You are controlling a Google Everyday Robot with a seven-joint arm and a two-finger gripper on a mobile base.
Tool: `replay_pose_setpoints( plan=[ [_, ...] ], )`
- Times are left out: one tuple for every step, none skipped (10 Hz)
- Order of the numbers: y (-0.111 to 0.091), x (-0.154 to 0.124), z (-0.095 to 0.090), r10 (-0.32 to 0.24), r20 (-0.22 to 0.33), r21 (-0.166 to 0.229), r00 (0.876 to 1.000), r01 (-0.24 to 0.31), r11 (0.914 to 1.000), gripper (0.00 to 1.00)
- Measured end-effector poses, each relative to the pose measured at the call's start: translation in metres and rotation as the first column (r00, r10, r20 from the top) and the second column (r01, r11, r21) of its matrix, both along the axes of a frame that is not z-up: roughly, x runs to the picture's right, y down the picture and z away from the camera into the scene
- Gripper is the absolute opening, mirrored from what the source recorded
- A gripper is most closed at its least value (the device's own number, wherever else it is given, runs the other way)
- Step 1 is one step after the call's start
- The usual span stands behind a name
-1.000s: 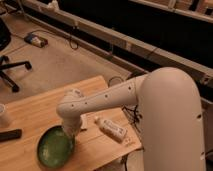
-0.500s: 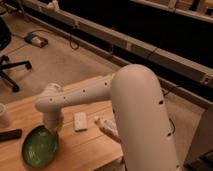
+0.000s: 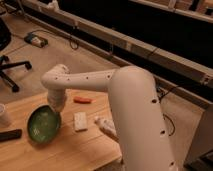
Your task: Drag the ceramic bowl in a circle
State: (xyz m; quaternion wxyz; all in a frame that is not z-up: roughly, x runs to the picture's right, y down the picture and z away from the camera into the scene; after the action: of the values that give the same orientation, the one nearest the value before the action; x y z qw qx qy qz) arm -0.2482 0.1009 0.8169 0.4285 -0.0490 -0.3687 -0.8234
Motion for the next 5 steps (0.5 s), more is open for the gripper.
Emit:
replay_pose_setpoints(
  plan=[
    [-0.011,0.020,0.006,0.027,-0.027,0.006,0.999,-0.027,0.9996,0.00],
    [-0.013,0.034,0.008,0.046,-0.045,0.008,0.998,-0.045,0.9989,0.00],
    [-0.010,0.054,0.008,0.067,-0.067,0.009,0.995,-0.067,0.9977,0.00],
    [0.000,0.077,0.006,0.089,-0.088,0.009,0.992,-0.089,0.9960,0.00],
    [0.017,0.102,0.001,0.113,-0.109,0.008,0.988,-0.112,0.9936,0.00]
  ],
)
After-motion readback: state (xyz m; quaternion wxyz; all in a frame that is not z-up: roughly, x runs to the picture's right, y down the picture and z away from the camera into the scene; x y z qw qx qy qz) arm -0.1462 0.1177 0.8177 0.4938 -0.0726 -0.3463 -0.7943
